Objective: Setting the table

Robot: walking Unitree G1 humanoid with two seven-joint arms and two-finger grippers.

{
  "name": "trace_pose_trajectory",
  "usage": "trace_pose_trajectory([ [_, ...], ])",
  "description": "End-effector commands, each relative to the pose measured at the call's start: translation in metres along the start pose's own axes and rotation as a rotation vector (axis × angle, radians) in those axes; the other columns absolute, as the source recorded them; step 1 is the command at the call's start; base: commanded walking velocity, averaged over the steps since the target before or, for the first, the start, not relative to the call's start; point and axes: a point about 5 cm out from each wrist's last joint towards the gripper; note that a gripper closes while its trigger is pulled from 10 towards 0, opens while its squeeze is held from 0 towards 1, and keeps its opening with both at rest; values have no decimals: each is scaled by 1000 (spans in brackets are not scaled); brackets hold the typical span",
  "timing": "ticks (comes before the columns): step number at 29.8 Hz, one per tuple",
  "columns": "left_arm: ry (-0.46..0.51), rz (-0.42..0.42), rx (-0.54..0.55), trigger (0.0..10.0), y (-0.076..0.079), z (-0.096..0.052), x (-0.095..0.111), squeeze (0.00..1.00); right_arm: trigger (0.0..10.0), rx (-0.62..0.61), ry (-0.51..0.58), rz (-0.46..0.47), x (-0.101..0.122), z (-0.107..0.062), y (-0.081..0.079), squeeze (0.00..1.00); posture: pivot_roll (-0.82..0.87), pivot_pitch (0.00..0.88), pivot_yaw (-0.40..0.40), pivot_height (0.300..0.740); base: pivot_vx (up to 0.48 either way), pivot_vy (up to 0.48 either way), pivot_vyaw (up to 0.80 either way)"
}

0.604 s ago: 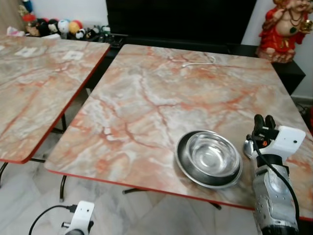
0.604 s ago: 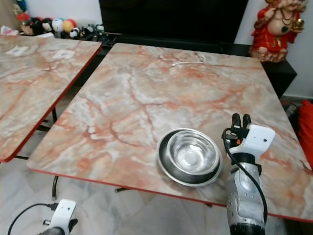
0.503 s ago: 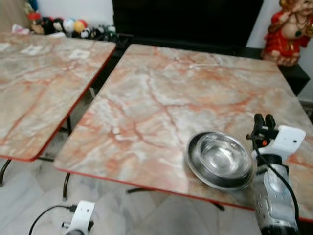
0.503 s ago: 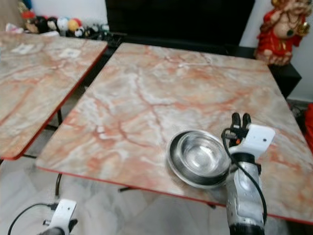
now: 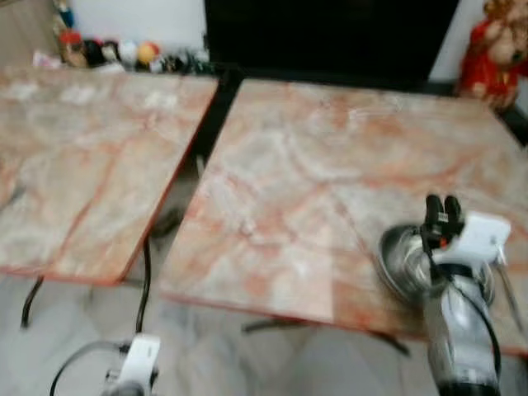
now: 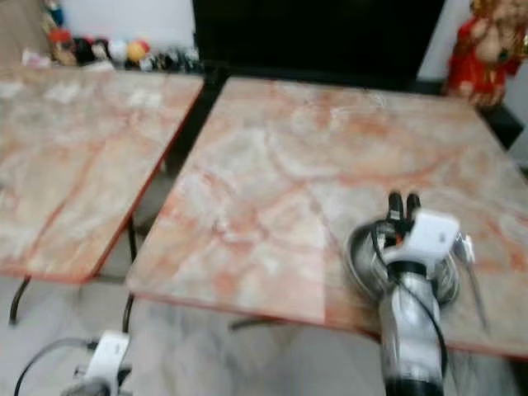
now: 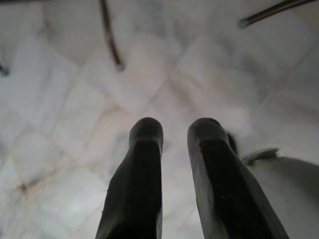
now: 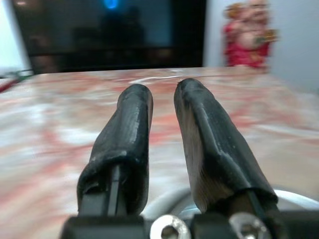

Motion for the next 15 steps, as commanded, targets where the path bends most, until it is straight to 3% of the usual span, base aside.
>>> trace_pose_trajectory([
  [1, -6, -21, -1, 10000, 2, 0, -1, 0, 10000, -11, 13, -17, 3, 1, 6, 0, 123, 14, -38, 740, 0, 480, 0],
  [15, -3, -22, 0, 10000, 3, 0, -1, 0, 10000, 12, 14, -22, 1, 1, -1, 0, 125, 11, -39, 740, 0, 480, 0],
])
Point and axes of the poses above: a point about 5 cm out from each wrist's last joint towards the gripper, its own z axis pointing out of the wrist towards the gripper, its own x axis along the axis of the wrist's last joint, y = z × x, and after that the axes turned 4 degrees about -z, right-handed
